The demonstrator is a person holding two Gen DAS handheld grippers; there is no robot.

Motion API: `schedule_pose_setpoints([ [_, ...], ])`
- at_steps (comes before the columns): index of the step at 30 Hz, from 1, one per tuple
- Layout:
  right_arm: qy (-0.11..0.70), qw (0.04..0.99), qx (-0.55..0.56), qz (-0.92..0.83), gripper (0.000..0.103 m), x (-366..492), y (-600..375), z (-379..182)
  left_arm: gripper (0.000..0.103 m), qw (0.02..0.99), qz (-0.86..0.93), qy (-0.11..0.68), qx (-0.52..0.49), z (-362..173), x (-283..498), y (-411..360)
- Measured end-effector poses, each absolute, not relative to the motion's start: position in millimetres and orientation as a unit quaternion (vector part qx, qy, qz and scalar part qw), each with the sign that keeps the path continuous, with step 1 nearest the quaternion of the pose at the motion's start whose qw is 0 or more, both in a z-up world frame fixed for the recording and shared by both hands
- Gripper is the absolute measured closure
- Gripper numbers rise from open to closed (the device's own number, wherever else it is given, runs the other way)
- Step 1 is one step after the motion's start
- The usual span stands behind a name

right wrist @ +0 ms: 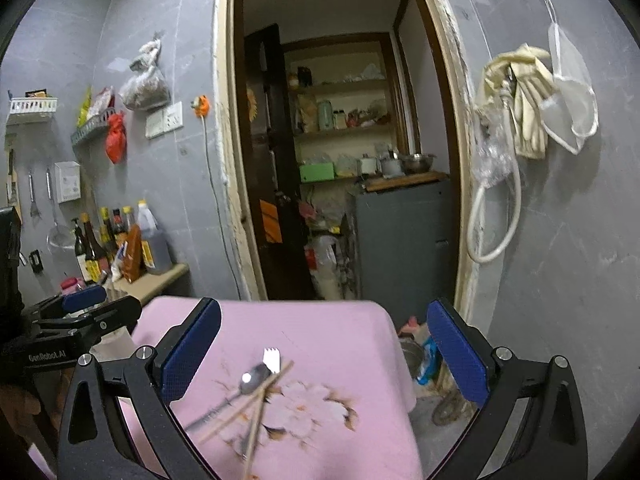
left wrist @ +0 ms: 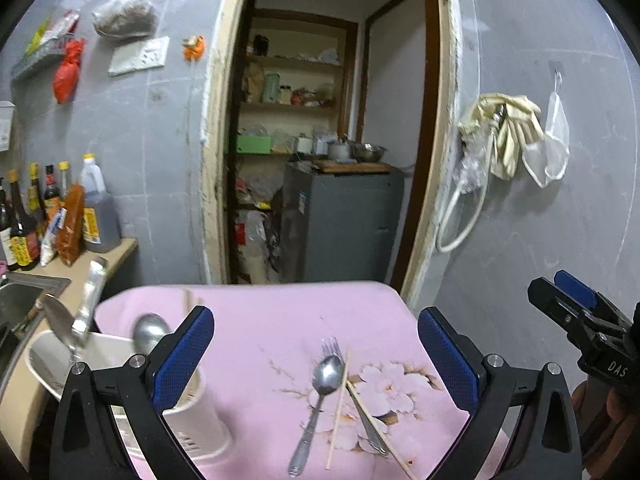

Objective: Organize utensils
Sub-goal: 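Lower the left tool onto the last spoon while the right tool grasps a chopstick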

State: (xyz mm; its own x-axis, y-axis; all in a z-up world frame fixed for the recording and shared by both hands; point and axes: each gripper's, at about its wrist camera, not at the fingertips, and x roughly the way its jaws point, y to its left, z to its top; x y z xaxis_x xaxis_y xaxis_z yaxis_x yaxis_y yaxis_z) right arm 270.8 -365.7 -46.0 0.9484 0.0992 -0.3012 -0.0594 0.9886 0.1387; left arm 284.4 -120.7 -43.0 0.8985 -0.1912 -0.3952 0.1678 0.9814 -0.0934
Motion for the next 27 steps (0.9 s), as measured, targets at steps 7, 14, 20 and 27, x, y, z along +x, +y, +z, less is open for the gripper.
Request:
schedule_pose_setpoints([
  [7,0.198,0.977,0.073,0.034,0.002,281.1,-382.5,-78.0,0.000,0.962,-0.119,0.243,-0.038,-65.9,301.9,-135.7],
  [14,0.239,0.967,0.081,0.031,0.002,291.7,-387.0,-102.3,0.010,0.951,-0.133,0.276,-0.035,-85.9,319.3,-148.6],
  [20,0.290,0.952,0.088,0.041,0.002,304.7,-381.7,-124.4,0.027,0.937,-0.113,0.330,-0.030,-110.9,340.2,-152.5],
  [27,0.363,0.924,0.088,0.087,0.028,324.2,-357.3,-155.2,0.045,0.910,-0.077,0.407,-0.030,-143.5,364.7,-149.2],
])
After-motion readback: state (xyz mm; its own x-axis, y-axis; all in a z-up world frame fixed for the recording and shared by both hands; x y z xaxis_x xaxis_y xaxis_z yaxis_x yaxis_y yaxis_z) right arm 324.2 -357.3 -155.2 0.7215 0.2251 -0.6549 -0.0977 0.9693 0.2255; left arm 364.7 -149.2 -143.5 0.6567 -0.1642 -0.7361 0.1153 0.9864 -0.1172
